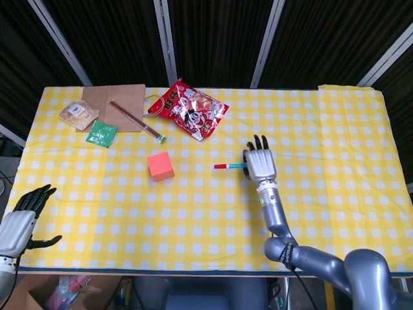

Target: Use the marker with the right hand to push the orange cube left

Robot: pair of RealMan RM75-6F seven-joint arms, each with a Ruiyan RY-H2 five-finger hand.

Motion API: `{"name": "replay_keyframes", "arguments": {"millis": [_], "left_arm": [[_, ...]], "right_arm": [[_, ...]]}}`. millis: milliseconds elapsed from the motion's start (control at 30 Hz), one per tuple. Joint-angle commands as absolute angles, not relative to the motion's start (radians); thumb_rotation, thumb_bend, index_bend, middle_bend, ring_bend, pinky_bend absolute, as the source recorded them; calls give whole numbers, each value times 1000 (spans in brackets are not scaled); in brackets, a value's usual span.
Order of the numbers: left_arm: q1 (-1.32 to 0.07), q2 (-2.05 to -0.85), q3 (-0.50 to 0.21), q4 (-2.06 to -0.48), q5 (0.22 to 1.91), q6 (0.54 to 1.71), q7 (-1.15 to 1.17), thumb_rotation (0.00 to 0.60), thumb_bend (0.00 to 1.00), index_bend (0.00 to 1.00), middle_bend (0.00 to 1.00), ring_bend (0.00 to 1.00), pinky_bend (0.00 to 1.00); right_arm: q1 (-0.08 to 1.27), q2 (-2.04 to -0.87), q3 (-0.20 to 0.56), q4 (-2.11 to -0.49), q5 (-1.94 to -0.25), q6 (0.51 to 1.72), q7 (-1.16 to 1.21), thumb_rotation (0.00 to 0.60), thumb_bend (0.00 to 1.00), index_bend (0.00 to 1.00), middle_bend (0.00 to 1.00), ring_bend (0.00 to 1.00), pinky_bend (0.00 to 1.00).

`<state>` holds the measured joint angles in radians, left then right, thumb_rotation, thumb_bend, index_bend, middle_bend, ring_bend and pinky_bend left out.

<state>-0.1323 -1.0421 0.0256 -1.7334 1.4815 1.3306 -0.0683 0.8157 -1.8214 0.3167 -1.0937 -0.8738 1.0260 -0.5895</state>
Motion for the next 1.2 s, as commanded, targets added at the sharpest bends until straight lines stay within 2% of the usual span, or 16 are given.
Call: {"name": "replay_keyframes", "arguments": {"millis": [33,533,700,767,867,1000,1200], "left_arm": [[-134,-1046,25,-1734,1479,1328,-59,600,18,0,0,0,0],[-135,-1066,15,-1734,1472,1339,-29,600,19,0,0,0,0],[-132,-1071,13,-1733,1469,1345,-17,600,19,0,0,0,0],[-130,-1074,13,-1732,1469,1350,-12,600,18,0,0,0,0],[-128,-1076,12,-1731,1468,1354,-8,600,18,0,0,0,0],[-124,-1079,11,-1726,1471,1364,0,600,19,0,0,0,0],[-117,-1085,10,-1717,1484,1388,6,600,18,0,0,0,0]], "right_arm": [[761,-1756,289,-1131,-875,1035,-561,600,568,657,257,40,20],[652,-1618,217,-1171,-906,1005,-474,600,568,648,257,40,20],[639,-1596,205,-1186,-905,997,-478,600,567,484,245,20,20],[634,-1586,201,-1200,-899,999,-492,600,567,374,213,3,18],[626,-1572,196,-1222,-889,1009,-513,600,567,281,181,0,10],[608,-1537,191,-1276,-878,1039,-543,600,569,239,171,0,2],[561,-1466,185,-1392,-892,1097,-523,600,572,235,156,0,0]]}}
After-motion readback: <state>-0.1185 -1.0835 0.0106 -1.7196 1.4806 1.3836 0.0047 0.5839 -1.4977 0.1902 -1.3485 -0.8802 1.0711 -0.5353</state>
